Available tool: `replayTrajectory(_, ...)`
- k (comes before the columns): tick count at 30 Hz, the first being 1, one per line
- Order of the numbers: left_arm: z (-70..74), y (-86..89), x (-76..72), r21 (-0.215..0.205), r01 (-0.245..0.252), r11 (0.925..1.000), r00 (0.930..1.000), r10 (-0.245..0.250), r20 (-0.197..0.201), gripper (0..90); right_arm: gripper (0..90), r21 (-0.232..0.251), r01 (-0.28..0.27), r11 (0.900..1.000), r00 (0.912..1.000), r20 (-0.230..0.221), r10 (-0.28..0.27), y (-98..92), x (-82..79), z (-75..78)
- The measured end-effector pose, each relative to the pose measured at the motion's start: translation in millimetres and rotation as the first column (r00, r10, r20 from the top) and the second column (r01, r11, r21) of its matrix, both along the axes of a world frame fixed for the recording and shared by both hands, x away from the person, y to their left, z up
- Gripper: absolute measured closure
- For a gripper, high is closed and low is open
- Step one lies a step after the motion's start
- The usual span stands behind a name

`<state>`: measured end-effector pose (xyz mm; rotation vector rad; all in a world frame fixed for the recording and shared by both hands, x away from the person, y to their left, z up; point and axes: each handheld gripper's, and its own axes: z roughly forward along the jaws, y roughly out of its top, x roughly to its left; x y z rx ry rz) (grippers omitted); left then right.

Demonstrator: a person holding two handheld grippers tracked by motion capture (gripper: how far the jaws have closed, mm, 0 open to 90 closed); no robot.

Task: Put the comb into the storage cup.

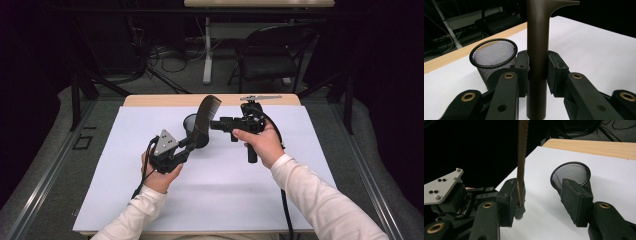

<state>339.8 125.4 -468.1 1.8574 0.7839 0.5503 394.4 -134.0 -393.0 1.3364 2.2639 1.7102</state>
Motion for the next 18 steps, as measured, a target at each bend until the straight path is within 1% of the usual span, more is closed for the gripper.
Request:
replayTrajectory(5,-1.1,-1.8,-0.8,0.005,0.005,1.0,1.0,-0.005,-0.001,72.5,47.4,0.007,-0.007,1.0,1.0,0.002,0.007,2.7,0.0,1.2)
replayTrajectory(10,-1.3,-2.6,-1.4,0.009,0.01,0.9999,0.9999,-0.01,-0.001,72.5,47.6,-0.009,-0.004,1.0,0.9998,0.021,0.005,5.4,-0.3,3.0)
replayTrajectory(11,-1.3,-2.7,-1.5,0.008,0.011,0.9999,0.9999,-0.011,-0.001,72.5,49.2,-0.007,-0.004,1.0,0.9997,0.022,0.004,6.0,-0.4,3.4)
replayTrajectory(13,-1.5,-3.2,-1.8,0.008,0.014,0.9999,0.9999,-0.014,-0.002,72.5,53.5,0.005,-0.01,1.0,0.9999,0.009,0.009,6.7,-0.4,4.4)
replayTrajectory(15,-1.9,-4.1,-2.2,0.008,0.016,0.9998,0.9999,-0.016,-0.002,72.5,54.7,0.014,-0.007,1.0,0.9999,0.013,0.007,7.1,0.1,4.7)
replayTrajectory(18,-2.9,-5.6,-2.6,0.009,0.019,0.9998,0.9998,-0.018,-0.006,72.5,57.1,0.016,-0.005,1.0,0.9998,0.021,0.004,7.5,1.0,4.7)
